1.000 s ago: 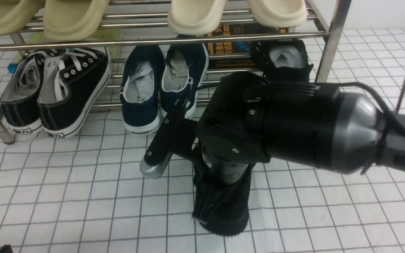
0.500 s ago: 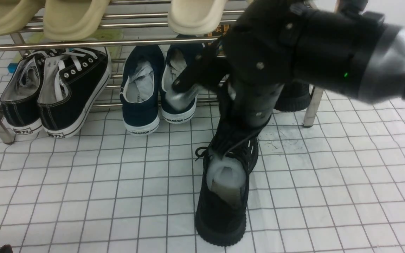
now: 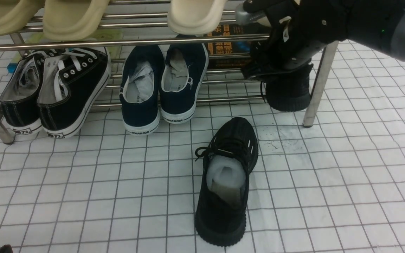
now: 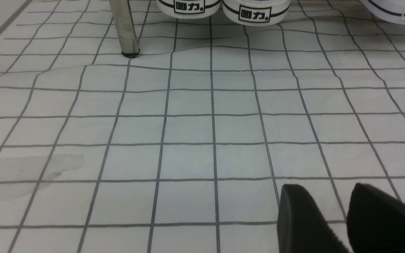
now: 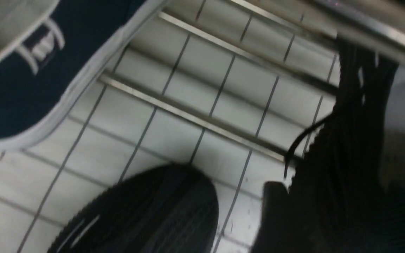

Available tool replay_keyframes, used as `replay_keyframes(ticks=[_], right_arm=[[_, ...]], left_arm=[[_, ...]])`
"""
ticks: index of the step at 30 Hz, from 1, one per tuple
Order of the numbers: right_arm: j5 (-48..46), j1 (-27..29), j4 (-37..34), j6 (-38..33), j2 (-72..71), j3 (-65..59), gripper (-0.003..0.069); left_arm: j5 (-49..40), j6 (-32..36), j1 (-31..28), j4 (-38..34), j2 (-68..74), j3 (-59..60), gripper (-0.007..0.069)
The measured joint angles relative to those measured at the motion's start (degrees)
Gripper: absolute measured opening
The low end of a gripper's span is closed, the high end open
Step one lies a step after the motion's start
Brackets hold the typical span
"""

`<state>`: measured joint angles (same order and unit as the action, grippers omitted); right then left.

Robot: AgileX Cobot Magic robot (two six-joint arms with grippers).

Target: Take the shoes off the shelf with your hand from the white checkered tablecloth.

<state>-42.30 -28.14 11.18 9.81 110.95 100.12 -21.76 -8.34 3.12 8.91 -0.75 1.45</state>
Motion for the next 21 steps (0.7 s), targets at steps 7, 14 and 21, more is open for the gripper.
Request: replay_keyframes(ticks=[7,14,21], right_arm=[[5.71,1.54,0.21,0.00,2.49,0.00,0.0577],[7.02,2.31,3.10,0.00,5.97,0.00,0.0538],[6.00,2.31,3.43,0.00,6.77,0.12,0.0222]], left_arm=[[0.00,0.00,0.00,0.00,0.00,0.00,0.0239],[0.00,0.00,0.00,0.00,0.00,0.00,0.0239],[0.00,0.00,0.00,0.00,0.00,0.00,0.0239]])
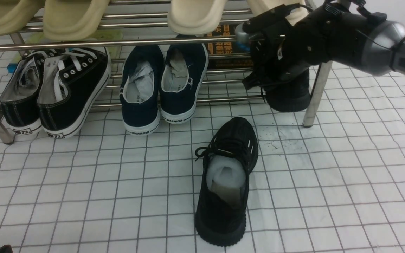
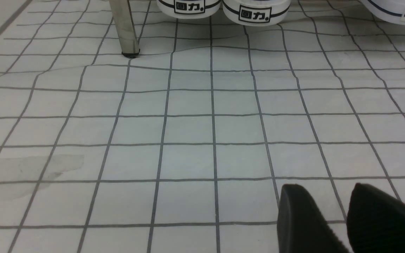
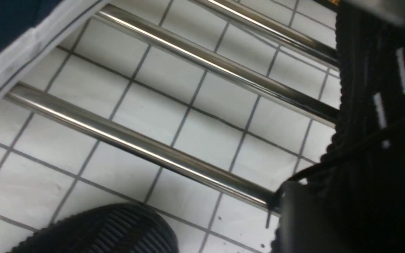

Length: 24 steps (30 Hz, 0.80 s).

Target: Take the shoes off the shelf with your hand from the white checkered tablecloth.

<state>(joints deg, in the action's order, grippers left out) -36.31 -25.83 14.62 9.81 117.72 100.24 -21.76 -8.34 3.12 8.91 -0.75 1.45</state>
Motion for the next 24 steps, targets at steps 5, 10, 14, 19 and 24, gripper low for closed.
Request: replay_keyframes(ticks=[5,10,14,19,24], right_arm=[[-3.68,-0.08,-1.67,0.00,-2.11,-0.01,0.0002],[-11.44,-1.64,-4.68,-0.46,-7.57,-0.19,0.0002],[-22.78,-4.39,-6.92,-2.40,-12.91,-0.19,0.0002],[-33.47,-8.10,-7.91,-3.04,-16.52,-0.80,0.0002],[-34.85,-11.67,-7.95,-1.83,-19.80,-5.72,0.0002]], left_arm=[[0.00,0.00,0.00,0.00,0.00,0.00,0.0239],[0.00,0.00,0.00,0.00,0.00,0.00,0.0239],[0.00,0.00,0.00,0.00,0.00,0.00,0.0239],[0.00,0.00,0.00,0.00,0.00,0.00,0.0239],[0.00,0.00,0.00,0.00,0.00,0.00,0.0239]])
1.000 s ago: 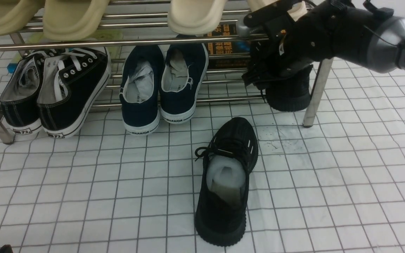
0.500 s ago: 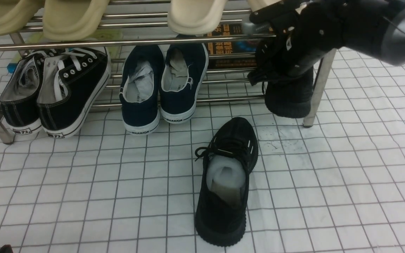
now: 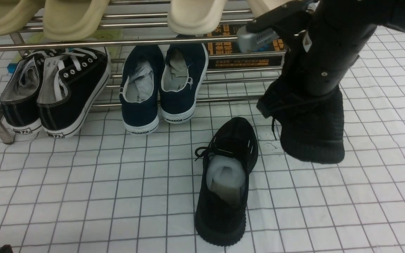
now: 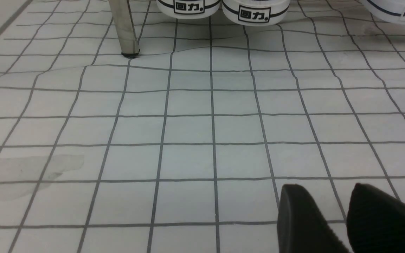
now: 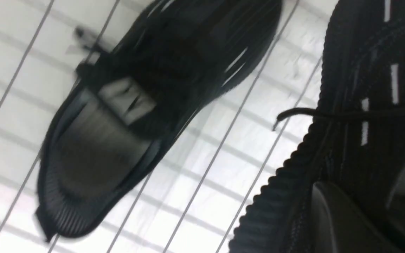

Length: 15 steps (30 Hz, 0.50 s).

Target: Take the shoes off the shelf with your hand from the white checkered tablecloth.

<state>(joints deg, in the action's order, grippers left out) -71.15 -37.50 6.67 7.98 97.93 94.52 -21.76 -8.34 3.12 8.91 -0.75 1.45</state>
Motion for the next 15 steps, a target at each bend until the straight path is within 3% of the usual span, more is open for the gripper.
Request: replay_keyframes(ticks=[15], right_arm=[[10.75,-0.61,0.85,4.88,-0.83,-11.40,0.0009]], left_arm=[[0.00,0.00,0.00,0.00,0.00,0.00,0.0239]])
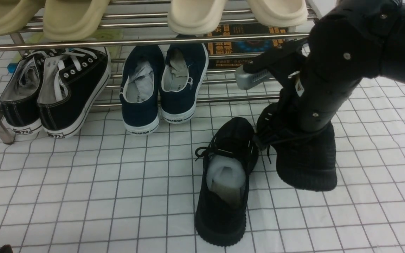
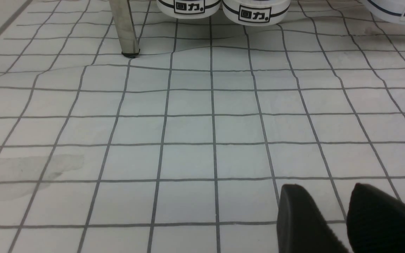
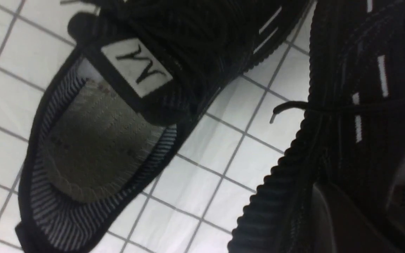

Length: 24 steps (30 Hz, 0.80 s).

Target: Take the shoes off the shelf with your hand from the white checkered tablecloth.

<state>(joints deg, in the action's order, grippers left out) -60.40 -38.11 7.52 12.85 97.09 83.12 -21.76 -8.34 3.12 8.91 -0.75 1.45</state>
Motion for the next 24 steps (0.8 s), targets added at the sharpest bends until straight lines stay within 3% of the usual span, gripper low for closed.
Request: replay_keyframes(ticks=[10,14,18,22,24], right_arm=[[2.30,0.00,-0.04,2.91,1.78,-3.54,0.0046],[2.72,0.00,-2.59,2.91,3.65,-3.54,0.0132],[2.93,0.00,-4.01,2.91,4.61,-3.54,0.0274],[0.29,0.00,-4.08,1.09,2.87,-1.95,0.0309],[-3.25,0.00,-4.08,-1.02,0.33,-0.43,0.0282]], left_arm=[[0.00,0.00,0.00,0.05,0.00,0.00,0.0239],[0.00,0.00,0.00,0.05,0.00,0.00,0.0239],[0.00,0.00,0.00,0.05,0.00,0.00,0.0239],[0.00,0.00,0.00,0.05,0.00,0.00,0.0239],[0.00,0.00,0.00,0.05,0.00,0.00,0.0239]])
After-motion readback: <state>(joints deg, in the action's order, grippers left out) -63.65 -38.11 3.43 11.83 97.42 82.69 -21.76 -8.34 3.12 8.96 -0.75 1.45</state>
